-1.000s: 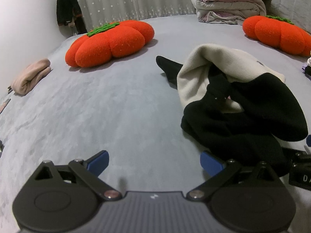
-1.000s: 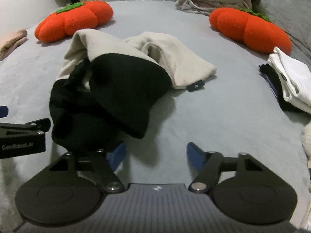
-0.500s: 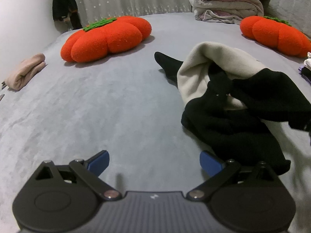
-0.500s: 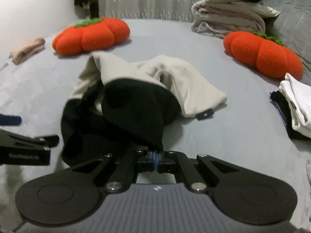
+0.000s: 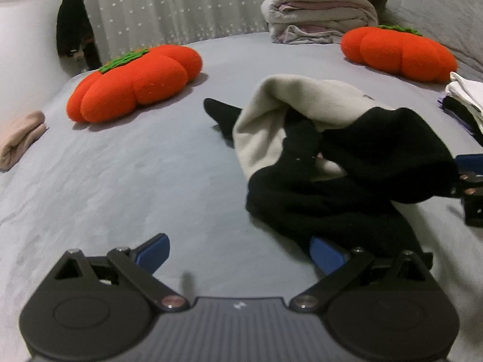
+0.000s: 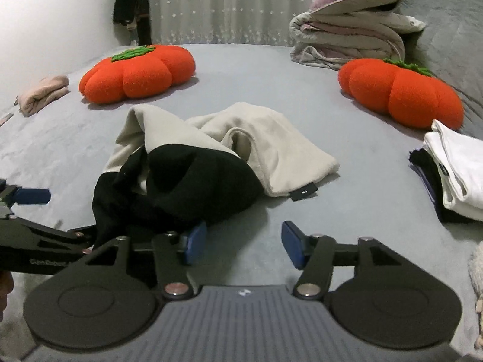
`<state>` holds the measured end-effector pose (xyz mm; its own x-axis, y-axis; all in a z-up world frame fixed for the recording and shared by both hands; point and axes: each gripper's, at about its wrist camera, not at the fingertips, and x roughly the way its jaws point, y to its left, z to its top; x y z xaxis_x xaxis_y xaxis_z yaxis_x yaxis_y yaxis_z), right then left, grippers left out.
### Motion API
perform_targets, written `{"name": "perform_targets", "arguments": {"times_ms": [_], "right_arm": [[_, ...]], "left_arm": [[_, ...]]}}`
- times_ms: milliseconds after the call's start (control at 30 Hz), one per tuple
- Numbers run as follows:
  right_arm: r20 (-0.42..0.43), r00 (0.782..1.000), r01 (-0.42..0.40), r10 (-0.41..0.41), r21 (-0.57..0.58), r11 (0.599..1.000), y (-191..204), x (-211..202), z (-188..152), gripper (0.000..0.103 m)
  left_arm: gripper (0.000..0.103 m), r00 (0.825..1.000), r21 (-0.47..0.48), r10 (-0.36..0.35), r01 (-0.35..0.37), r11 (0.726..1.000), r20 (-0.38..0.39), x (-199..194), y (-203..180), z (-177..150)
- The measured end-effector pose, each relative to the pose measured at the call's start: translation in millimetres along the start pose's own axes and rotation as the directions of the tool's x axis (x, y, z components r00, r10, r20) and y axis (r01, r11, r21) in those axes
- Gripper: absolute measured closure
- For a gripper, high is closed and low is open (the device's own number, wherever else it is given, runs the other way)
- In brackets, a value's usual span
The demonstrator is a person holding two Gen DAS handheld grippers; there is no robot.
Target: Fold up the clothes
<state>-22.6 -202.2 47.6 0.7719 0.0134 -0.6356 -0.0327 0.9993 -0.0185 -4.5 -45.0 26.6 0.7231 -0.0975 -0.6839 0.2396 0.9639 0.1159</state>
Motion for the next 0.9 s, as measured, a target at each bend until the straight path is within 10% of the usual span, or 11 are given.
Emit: {"name": "perform_targets", "arguments": {"times_ms": [600, 900], "right_arm": [[0.064, 0.995, -0.075, 0.073, 0.03, 0.997, -10.6, -18.7, 7.5, 0.049], [0.054, 0.99, -0.125, 0.129, -0.068, 0.99, 0.9, -20.3, 5.3, 0.049]], "left_arm": [[0.002, 0.975, -0.158, -0.215, 0.222, 0.962, 0.062, -25.0, 17.9, 0.8], [0.001, 0.984, -0.115, -0.177, 0.177, 0.977, 0.011, -0.7, 0.1, -1.1]]}}
